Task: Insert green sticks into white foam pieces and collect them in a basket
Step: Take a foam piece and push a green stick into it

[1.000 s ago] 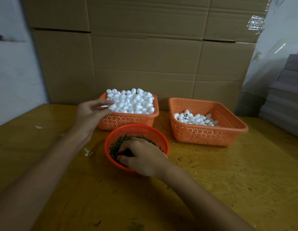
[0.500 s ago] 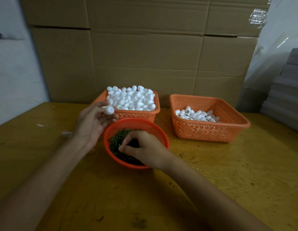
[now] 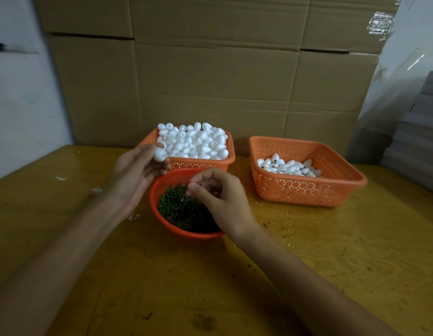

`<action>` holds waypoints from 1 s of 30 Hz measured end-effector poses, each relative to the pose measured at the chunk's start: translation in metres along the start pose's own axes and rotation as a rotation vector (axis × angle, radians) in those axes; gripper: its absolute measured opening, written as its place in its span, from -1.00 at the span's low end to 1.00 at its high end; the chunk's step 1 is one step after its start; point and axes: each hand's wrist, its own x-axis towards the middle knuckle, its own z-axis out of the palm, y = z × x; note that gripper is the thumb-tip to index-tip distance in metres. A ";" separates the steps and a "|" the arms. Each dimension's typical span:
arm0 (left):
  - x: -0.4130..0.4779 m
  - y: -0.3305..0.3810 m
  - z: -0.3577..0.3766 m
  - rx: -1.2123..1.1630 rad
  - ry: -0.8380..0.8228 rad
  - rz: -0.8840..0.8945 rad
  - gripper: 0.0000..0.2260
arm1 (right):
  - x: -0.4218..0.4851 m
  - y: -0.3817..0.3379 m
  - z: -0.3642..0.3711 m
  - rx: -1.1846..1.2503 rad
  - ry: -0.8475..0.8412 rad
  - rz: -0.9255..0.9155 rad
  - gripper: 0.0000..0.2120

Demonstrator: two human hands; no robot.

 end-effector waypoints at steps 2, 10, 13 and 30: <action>-0.002 -0.002 0.000 0.018 -0.002 -0.005 -0.77 | -0.001 -0.001 0.001 0.023 0.017 -0.026 -0.97; -0.007 0.002 0.008 0.036 -0.038 0.009 -0.50 | -0.004 -0.003 0.000 0.190 0.091 -0.009 -0.93; -0.010 0.006 0.010 0.024 -0.065 0.016 -0.61 | -0.004 -0.005 0.000 0.247 0.103 0.012 -0.94; -0.017 0.009 0.013 0.045 -0.247 0.022 -0.83 | -0.002 0.000 -0.002 0.370 0.059 0.019 -0.94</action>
